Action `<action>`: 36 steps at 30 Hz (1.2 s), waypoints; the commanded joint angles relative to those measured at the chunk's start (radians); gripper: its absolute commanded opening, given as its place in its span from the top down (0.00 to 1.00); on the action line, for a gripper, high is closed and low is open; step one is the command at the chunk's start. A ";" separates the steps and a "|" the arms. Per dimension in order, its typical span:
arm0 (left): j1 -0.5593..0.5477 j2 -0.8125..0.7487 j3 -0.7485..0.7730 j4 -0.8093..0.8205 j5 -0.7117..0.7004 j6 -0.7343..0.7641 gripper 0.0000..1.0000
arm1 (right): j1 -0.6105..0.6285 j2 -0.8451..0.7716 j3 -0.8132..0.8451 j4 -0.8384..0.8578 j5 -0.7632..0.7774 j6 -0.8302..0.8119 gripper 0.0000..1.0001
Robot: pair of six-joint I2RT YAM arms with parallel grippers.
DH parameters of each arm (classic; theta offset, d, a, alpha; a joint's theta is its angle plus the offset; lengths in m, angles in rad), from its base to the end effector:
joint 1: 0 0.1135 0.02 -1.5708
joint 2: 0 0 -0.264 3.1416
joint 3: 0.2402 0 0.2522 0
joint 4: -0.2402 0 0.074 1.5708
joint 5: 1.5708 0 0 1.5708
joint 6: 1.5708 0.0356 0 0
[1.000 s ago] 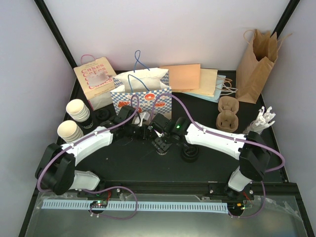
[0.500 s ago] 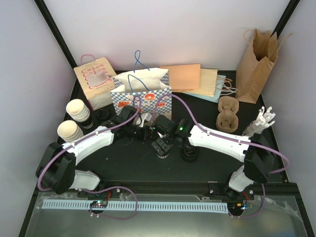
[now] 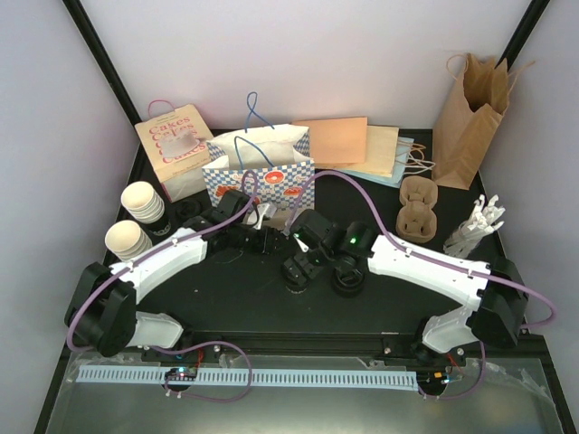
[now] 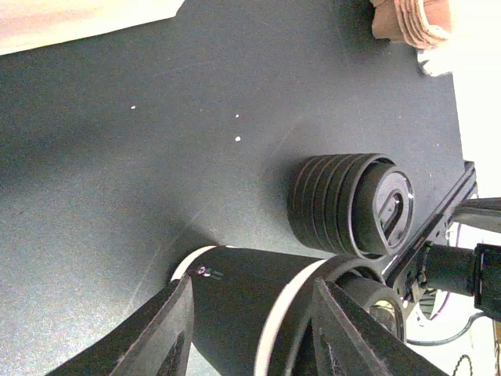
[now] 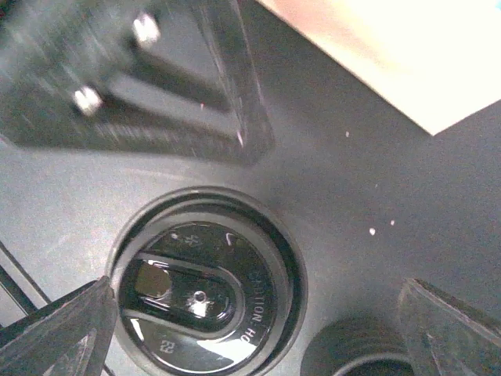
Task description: Pack the takeout coffee
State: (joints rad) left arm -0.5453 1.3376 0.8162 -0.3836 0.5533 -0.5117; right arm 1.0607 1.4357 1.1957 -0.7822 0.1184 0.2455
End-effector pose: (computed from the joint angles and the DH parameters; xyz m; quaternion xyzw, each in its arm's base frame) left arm 0.2175 -0.1538 0.2184 0.1045 0.9075 -0.3814 0.1413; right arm 0.1471 0.2542 0.2818 -0.3662 0.8886 0.1191 0.2494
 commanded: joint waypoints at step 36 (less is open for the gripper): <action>-0.425 0.045 0.299 -0.410 -0.550 0.254 0.01 | -0.355 -0.276 -0.407 0.350 -0.543 0.333 0.42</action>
State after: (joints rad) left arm -0.9562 1.3418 1.0443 -0.7216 0.0689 -0.2813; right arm 0.7116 1.1511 0.8024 -0.5201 -0.3496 0.5461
